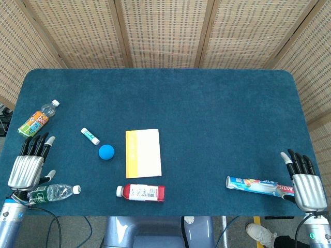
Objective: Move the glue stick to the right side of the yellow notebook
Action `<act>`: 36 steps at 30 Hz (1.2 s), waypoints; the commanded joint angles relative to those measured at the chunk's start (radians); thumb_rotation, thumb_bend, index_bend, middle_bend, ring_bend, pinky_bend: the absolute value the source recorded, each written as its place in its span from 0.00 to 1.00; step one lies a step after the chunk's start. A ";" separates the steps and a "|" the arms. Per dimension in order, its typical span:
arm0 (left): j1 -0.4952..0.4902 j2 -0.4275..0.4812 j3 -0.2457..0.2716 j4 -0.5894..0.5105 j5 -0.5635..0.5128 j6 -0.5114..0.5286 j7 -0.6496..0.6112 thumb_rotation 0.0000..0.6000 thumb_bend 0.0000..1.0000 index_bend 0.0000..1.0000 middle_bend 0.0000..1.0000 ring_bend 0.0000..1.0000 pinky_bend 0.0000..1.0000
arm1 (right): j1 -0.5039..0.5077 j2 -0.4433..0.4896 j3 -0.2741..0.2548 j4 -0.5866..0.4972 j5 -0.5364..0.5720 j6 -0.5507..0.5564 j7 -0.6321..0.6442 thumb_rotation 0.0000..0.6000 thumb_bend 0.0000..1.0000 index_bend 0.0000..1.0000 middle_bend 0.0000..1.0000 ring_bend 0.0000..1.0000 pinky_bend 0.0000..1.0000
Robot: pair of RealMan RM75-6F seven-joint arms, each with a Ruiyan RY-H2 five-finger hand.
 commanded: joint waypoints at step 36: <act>-0.439 -0.192 -0.035 0.545 -0.086 -0.575 -0.167 1.00 0.29 0.29 0.00 0.00 0.00 | 0.012 -0.006 0.018 0.021 0.047 -0.032 0.012 1.00 0.00 0.07 0.00 0.00 0.00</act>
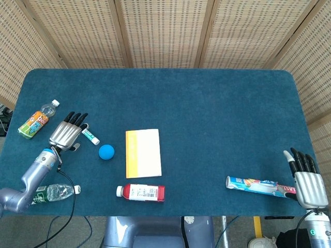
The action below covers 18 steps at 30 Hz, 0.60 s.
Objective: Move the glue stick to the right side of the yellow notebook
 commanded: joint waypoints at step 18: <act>-0.042 -0.130 0.020 0.147 -0.031 -0.029 -0.020 1.00 0.32 0.36 0.00 0.00 0.00 | -0.004 -0.002 -0.001 0.001 -0.013 0.019 0.005 1.00 0.00 0.07 0.00 0.00 0.00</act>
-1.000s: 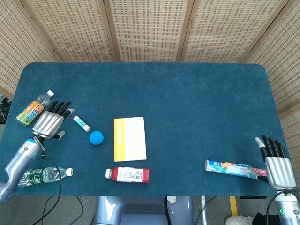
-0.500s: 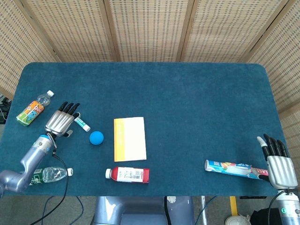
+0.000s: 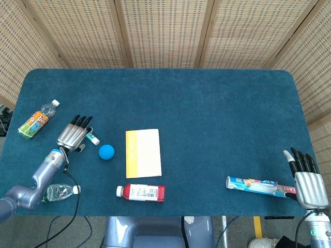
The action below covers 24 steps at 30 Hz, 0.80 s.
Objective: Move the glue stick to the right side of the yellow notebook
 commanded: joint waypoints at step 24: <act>-0.039 -0.054 0.006 0.048 -0.065 -0.053 0.060 1.00 0.33 0.38 0.00 0.00 0.00 | -0.002 0.001 0.001 0.000 0.001 0.004 0.002 1.00 0.00 0.07 0.00 0.00 0.00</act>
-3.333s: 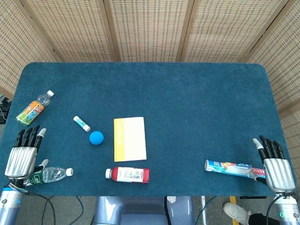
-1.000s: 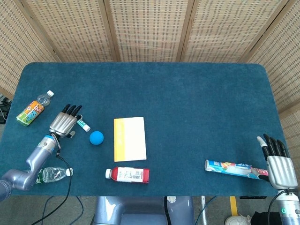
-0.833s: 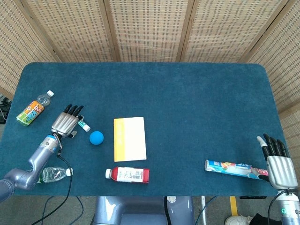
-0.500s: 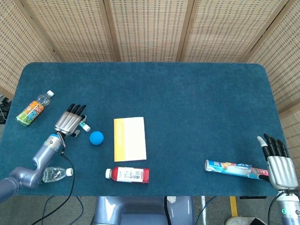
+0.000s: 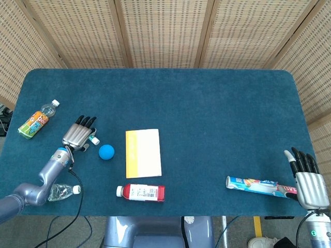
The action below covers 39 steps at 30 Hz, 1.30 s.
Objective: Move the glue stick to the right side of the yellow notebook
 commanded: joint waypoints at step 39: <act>-0.014 0.045 -0.017 -0.068 0.000 0.082 0.044 1.00 0.44 0.59 0.00 0.00 0.00 | -0.004 0.008 0.001 -0.010 -0.005 0.009 0.011 1.00 0.00 0.07 0.00 0.00 0.00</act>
